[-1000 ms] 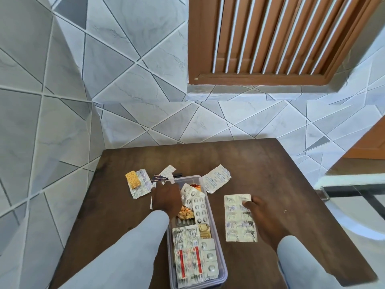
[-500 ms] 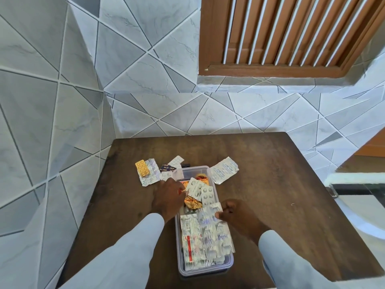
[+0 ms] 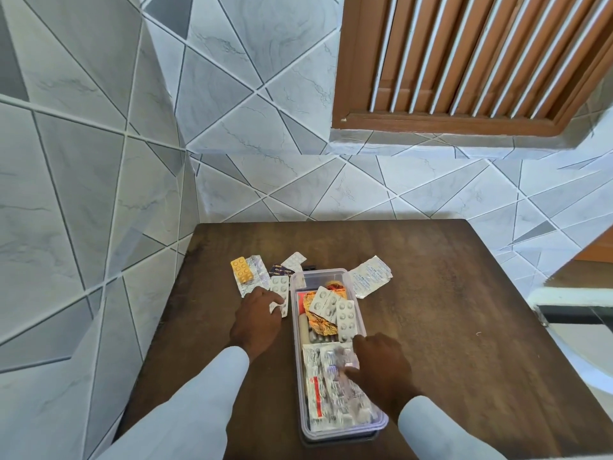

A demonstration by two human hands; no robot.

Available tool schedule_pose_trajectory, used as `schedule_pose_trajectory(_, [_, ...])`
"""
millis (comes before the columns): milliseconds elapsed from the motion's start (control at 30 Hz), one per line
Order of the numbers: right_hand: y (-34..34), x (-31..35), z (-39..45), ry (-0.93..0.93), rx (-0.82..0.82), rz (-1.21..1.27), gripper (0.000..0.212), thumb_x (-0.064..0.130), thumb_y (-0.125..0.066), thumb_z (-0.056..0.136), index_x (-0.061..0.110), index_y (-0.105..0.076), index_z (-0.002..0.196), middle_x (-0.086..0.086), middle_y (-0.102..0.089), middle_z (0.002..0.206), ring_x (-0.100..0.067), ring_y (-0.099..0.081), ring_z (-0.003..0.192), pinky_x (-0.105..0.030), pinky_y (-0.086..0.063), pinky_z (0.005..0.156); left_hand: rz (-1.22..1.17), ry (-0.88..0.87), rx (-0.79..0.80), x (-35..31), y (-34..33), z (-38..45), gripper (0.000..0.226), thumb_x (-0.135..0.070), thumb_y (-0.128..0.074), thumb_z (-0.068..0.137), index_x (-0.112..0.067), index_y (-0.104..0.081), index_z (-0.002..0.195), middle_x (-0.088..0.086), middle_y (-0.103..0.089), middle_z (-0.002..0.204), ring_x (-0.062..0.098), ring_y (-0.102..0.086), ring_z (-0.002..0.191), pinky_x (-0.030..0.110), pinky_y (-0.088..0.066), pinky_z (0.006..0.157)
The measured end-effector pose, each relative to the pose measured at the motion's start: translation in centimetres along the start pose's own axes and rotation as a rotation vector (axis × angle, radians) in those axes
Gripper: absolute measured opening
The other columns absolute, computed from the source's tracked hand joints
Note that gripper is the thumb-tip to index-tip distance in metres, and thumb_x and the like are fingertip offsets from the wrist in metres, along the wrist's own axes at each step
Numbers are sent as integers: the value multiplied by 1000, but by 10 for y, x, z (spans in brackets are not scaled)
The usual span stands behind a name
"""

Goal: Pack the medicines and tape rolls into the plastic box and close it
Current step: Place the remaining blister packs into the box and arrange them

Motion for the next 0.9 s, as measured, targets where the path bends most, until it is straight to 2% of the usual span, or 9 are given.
schedule_pose_trajectory(67, [-3,1,0,-20,3,61,45,60,-58,85,27,-56,115,6,-65,113,-14,-57,102,-31,-44,89,-6,-14,-7,7,6,1,18,-25,-55,94,-24,-66,108,-1,-58,122,18,-55,112,33,-50,95])
schedule_pose_trajectory(200, [11,-10,7,-152,-81,244,32,63,-55,85,31,-57,89,11,-62,86,-5,-55,78,-24,-49,69,-32,11,-23,26,18,5,21,-25,-55,96,-20,-65,112,1,-60,121,19,-58,109,26,-46,93])
schedule_pose_trajectory(300, [21,-26,16,-288,-129,363,29,52,-59,88,26,-57,76,9,-61,71,-7,-56,65,-24,-47,57,-74,73,-9,43,21,12,17,-25,-59,93,-23,-64,109,0,-61,119,17,-58,106,27,-49,90])
schedule_pose_trajectory(467, [29,-39,39,-395,-154,588,26,37,-62,91,18,-60,75,-2,-64,65,-14,-56,59,-27,-42,53,-148,255,29,63,16,26,40,-32,-71,85,-25,-57,121,1,-57,123,22,-58,110,32,-51,87])
schedule_pose_trajectory(567, [36,-39,66,-362,-153,657,28,32,-64,90,16,-57,68,-1,-60,58,-12,-51,53,-32,-44,52,-207,303,30,71,10,43,48,-33,-76,78,-25,-54,120,3,-57,125,23,-58,111,35,-51,91])
schedule_pose_trajectory(733, [59,-12,136,-243,-145,650,26,27,-65,89,13,-57,69,2,-57,61,-10,-52,58,-21,-36,52,-214,460,-8,92,7,72,45,-34,-75,80,-23,-53,118,5,-60,123,27,-60,107,41,-52,88])
schedule_pose_trajectory(833, [60,21,191,-133,-87,733,27,26,-65,88,8,-60,68,-2,-56,60,-18,-55,61,-27,-46,61,-307,573,-37,104,8,87,46,-36,-71,84,-19,-51,122,8,-59,125,30,-58,109,35,-47,84])
schedule_pose_trajectory(900, [49,42,226,-125,28,811,28,24,-65,88,3,-61,70,-6,-60,63,-20,-57,60,-30,-50,61,-387,666,-57,117,5,94,53,-35,-69,86,-17,-47,131,11,-55,132,33,-55,116,35,-44,85])
Point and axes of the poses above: each hand's wrist, its own z-axis towards the middle knuckle, its own y-axis out of the back of the hand, x = y × z, the point moved 8 cm from there along z, towards the middle knuckle
